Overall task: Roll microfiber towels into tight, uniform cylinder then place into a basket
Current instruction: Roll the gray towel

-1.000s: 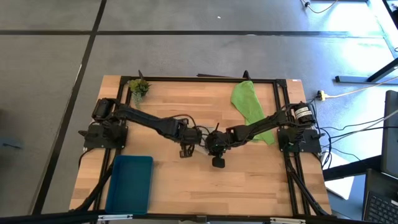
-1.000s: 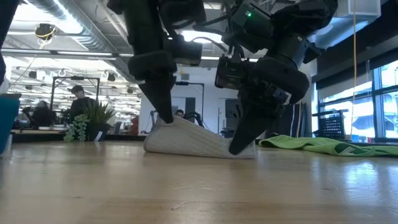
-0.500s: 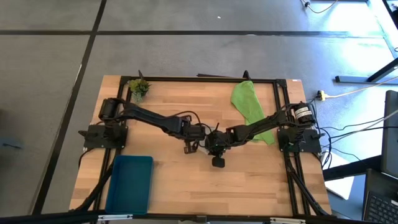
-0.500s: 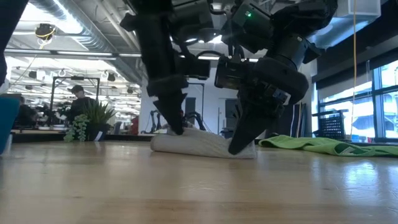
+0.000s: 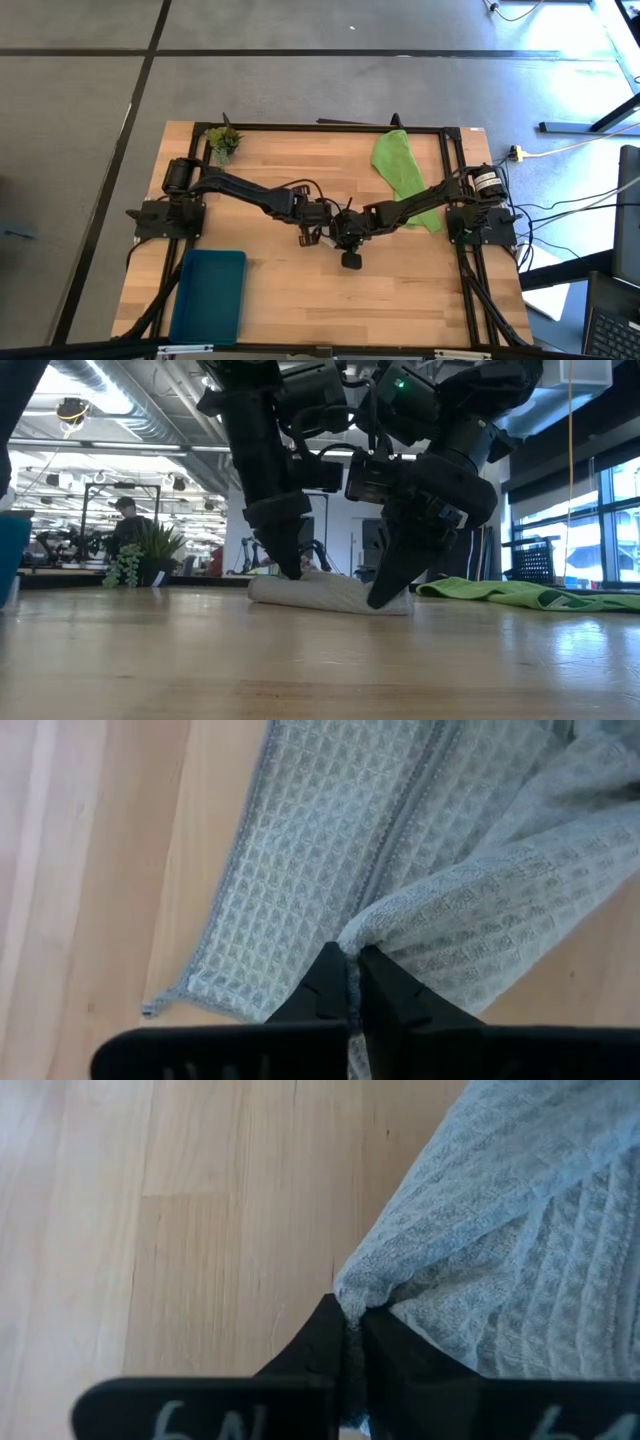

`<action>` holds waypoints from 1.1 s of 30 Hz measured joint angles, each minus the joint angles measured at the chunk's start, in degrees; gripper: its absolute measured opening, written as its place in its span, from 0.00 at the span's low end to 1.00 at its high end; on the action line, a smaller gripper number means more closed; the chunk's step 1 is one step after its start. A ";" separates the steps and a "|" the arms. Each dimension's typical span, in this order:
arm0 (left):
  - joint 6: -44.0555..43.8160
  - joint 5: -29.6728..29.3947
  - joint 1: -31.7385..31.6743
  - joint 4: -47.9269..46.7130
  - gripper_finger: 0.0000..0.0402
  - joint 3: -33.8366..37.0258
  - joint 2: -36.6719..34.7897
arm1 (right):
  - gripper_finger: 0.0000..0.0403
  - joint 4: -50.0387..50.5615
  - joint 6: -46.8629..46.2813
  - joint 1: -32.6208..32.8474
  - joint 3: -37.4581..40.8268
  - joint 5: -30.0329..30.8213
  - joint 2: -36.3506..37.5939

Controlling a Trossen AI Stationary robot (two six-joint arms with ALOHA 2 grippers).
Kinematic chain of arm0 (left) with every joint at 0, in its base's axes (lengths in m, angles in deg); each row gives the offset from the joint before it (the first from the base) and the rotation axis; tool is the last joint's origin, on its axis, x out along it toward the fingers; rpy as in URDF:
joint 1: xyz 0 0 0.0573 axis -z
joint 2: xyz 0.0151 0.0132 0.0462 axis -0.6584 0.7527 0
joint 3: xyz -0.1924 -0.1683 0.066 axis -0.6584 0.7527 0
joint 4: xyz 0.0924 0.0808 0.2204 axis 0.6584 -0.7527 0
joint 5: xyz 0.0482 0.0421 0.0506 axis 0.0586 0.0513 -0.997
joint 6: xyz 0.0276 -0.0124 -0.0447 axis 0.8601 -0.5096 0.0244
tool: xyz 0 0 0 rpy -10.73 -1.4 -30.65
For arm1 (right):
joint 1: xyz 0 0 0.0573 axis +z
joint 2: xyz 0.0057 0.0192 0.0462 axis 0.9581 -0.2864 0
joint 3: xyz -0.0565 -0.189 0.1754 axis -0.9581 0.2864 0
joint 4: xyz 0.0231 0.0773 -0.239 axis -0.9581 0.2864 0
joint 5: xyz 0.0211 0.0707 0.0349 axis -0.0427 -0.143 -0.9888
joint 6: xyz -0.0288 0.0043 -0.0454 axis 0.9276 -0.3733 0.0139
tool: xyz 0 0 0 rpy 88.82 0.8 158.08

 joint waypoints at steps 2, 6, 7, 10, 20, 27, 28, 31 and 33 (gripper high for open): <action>0.00 -0.10 -0.03 1.36 0.00 0.66 0.17 | 0.05 0.02 0.27 -0.02 0.00 -0.13 0.00; -0.33 0.01 -0.07 3.67 0.00 2.24 0.13 | 0.04 0.15 0.40 -0.02 -0.04 -0.20 -0.02; -0.37 0.10 -0.07 4.06 0.00 2.50 0.13 | 0.04 0.15 0.40 -0.02 -0.04 -0.20 -0.02; -0.35 0.35 -0.07 4.41 0.00 2.67 0.13 | 0.04 0.22 1.23 -0.02 -0.04 -0.22 0.33; -0.37 1.65 -0.25 4.75 0.00 2.78 0.31 | 0.04 10.10 1.41 0.13 0.35 8.82 7.14; -0.37 1.80 -0.40 5.53 0.00 2.83 0.60 | 0.04 10.75 1.65 0.12 0.35 8.38 7.99; -0.37 1.79 -0.40 5.89 0.00 2.83 0.69 | 0.04 11.04 1.70 0.06 0.34 7.86 8.07; -0.10 1.86 -0.34 6.71 0.00 2.85 0.76 | 0.04 11.21 2.78 -0.08 0.23 5.92 8.15; 0.39 1.90 -0.31 6.96 0.00 2.85 0.79 | 0.04 11.21 3.34 -0.55 0.22 4.63 8.20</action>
